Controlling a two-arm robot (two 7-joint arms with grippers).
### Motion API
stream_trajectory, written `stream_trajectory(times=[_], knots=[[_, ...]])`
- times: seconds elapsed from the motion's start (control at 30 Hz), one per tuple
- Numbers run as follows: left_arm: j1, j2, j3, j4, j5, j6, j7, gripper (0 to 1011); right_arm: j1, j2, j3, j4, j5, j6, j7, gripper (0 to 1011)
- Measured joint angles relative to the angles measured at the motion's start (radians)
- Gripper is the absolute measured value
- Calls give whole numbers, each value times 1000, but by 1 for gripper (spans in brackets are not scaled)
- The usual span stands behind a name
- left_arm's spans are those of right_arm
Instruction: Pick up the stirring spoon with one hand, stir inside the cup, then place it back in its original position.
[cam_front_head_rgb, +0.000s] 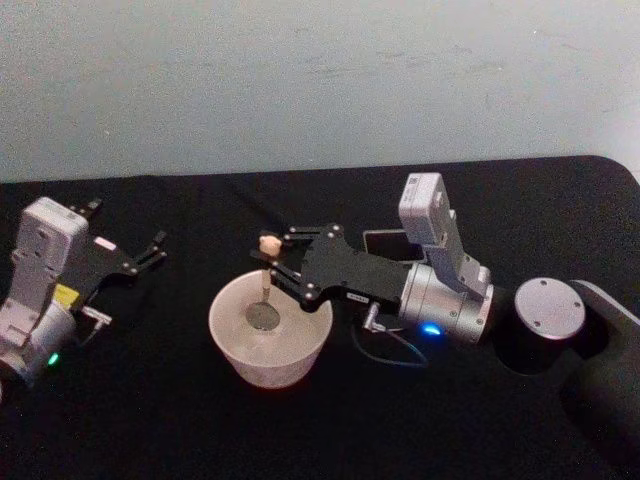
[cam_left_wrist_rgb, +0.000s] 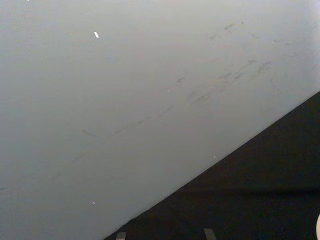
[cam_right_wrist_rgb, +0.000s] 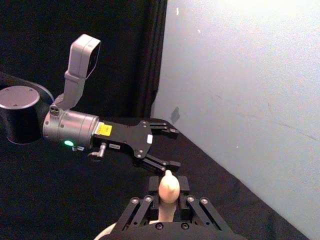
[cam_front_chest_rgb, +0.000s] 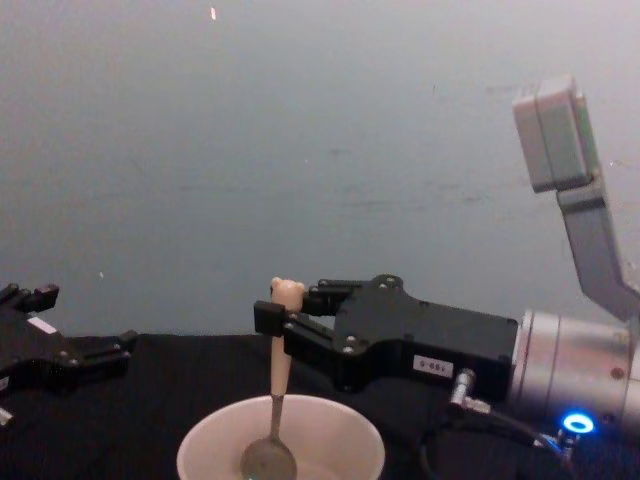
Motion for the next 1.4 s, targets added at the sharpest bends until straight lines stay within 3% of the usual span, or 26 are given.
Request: stream_trajectory(times=[0.57, 1.1, 1.4], knots=[[0, 0, 0, 0, 0, 0, 0, 1001, -6, 4, 13, 5, -16, 6, -12, 213], [0, 0, 0, 0, 0, 0, 0, 1001, -72, 75, 39, -104, -1, 36, -14, 213], [0, 0, 0, 0, 0, 0, 0, 1001, -95, 92, 22, -151, 9, 45, 8, 213]])
